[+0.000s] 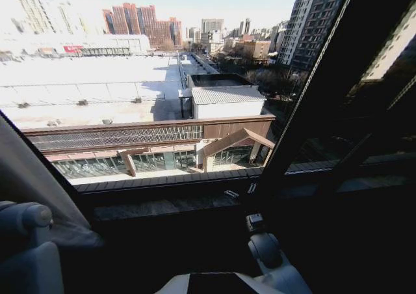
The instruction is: Open the curtains by pulling them apart, changing their state from closed to fully open.
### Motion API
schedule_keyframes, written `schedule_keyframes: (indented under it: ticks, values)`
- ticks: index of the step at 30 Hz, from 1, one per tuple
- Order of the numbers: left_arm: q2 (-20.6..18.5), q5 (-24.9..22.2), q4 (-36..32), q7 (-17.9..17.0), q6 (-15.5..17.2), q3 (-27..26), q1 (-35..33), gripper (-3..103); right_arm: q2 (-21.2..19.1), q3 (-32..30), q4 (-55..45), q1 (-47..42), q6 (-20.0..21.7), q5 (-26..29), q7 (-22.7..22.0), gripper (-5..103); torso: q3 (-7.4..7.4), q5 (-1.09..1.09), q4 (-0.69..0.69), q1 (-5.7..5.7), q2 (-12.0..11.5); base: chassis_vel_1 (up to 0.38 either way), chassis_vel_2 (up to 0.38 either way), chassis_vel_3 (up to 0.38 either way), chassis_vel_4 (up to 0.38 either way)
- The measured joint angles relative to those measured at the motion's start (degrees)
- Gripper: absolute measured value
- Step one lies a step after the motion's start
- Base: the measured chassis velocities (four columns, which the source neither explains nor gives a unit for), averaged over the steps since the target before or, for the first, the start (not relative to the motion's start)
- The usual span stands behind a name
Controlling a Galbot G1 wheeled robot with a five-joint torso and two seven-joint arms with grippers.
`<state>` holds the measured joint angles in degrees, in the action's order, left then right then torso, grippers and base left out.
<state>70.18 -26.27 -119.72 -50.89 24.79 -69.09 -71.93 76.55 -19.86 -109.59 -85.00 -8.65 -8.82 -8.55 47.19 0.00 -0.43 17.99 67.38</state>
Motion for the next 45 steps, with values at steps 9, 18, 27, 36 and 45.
schedule_keyframes:
  ticks: [9,18,27,36,45]
  values:
    - [5.93,12.44,-12.40,30.69,-2.56,4.47,-6.85,30,0.40,0.30,0.05,-0.20,0.00,-0.61,0.05,100,0.00,0.02,-0.02,0.00,0.00,0.000,0.000,0.000,0.000]
    - [4.62,11.08,-19.12,58.16,1.30,1.12,-13.13,62,0.48,0.01,0.84,-0.12,-0.12,-0.48,-0.16,100,-0.01,0.01,-0.01,0.00,0.00,0.000,0.000,0.000,0.000]
    - [6.62,12.53,-17.00,77.86,-23.10,1.28,-16.76,94,0.95,0.03,2.04,0.48,-0.58,-0.31,-0.44,100,-0.01,0.01,-0.01,0.00,0.00,0.000,0.000,0.000,0.000]
    - [7.40,8.42,-15.71,93.03,-29.57,2.97,-16.49,100,0.57,-0.50,2.12,0.70,-0.70,0.99,-0.84,100,0.00,0.02,-0.01,0.00,0.00,0.000,0.000,0.000,0.000]
    - [7.11,7.32,-16.06,84.65,-28.53,3.55,-16.17,100,0.50,-0.61,2.38,0.85,-0.76,1.23,-0.88,100,0.00,0.01,-0.01,0.00,0.00,0.000,0.000,0.000,0.000]
